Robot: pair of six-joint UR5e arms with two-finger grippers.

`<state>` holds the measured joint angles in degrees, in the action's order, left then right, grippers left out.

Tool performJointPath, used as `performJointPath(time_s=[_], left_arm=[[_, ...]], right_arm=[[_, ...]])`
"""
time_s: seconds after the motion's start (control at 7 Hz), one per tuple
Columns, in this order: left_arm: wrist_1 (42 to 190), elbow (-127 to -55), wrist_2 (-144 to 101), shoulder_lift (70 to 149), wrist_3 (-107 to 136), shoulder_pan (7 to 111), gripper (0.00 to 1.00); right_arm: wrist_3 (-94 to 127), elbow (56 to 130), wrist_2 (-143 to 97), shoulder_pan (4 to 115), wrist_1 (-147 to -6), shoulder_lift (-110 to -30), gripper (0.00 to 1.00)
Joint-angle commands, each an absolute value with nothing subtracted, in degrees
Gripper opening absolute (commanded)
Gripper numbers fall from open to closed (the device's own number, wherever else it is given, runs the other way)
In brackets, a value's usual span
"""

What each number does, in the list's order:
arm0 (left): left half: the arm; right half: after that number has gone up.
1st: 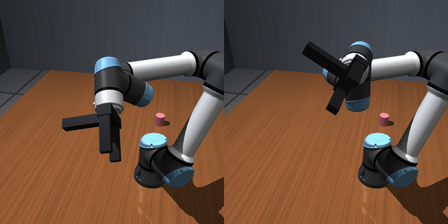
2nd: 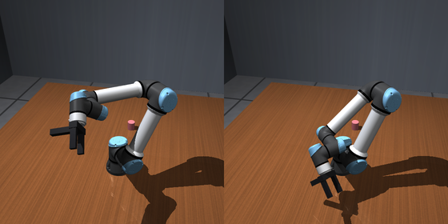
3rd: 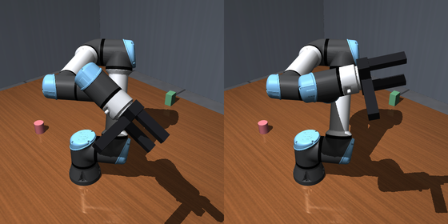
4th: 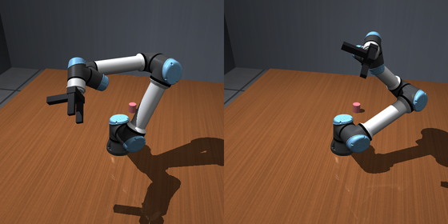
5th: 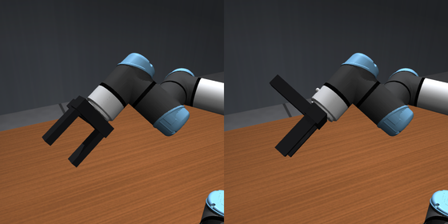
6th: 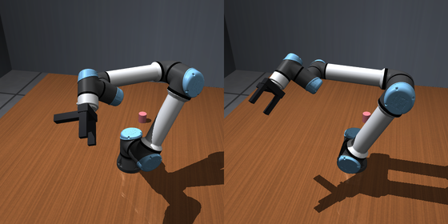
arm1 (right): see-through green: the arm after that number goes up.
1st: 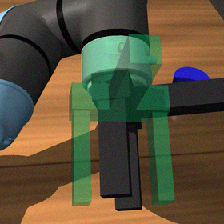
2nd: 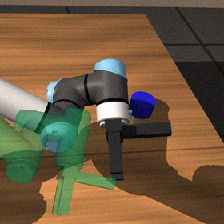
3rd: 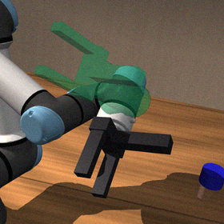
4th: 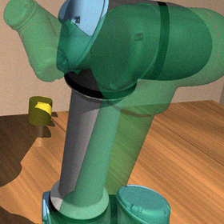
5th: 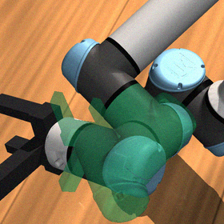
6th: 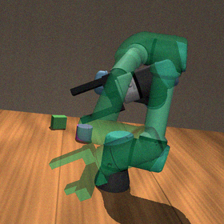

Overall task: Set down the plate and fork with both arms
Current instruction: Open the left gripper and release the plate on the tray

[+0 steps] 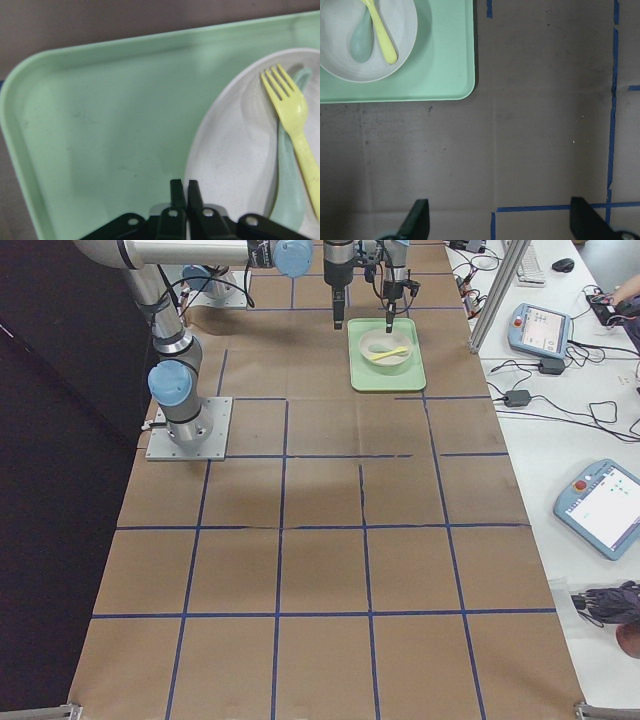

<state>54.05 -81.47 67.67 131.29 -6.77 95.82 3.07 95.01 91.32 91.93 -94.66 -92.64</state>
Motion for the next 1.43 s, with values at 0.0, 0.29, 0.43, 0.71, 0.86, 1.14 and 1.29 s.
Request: performJointPath(time_s=[0.0,0.29,0.43,0.71,0.86,1.14,1.29], left_arm=[[54.1,-81.2,67.9,131.0,-6.8,95.7,0.09],[54.0,-80.4,67.9,131.3,-6.8,95.2,0.09],[54.0,-80.5,67.9,131.3,-6.8,95.2,0.10],[54.0,-81.0,67.9,131.3,-6.9,95.1,0.16],[54.0,-80.8,67.9,131.4,-6.9,95.1,0.21],[54.2,-80.9,67.9,130.7,-6.8,95.2,0.73],[58.1,-80.3,67.9,129.1,-6.7,95.2,0.89]], right_arm=[[3.1,95.0,91.3,91.9,-94.7,-92.6,1.00],[3.1,95.0,91.3,91.9,-94.7,-92.6,1.00],[3.1,95.0,91.3,91.9,-94.7,-92.6,1.00],[3.1,95.0,91.3,91.9,-94.7,-92.6,1.00],[3.1,95.0,91.3,91.9,-94.7,-92.6,1.00],[3.1,95.0,91.3,91.9,-94.7,-92.6,1.00],[3.1,95.0,91.3,91.9,-94.7,-92.6,1.00]])
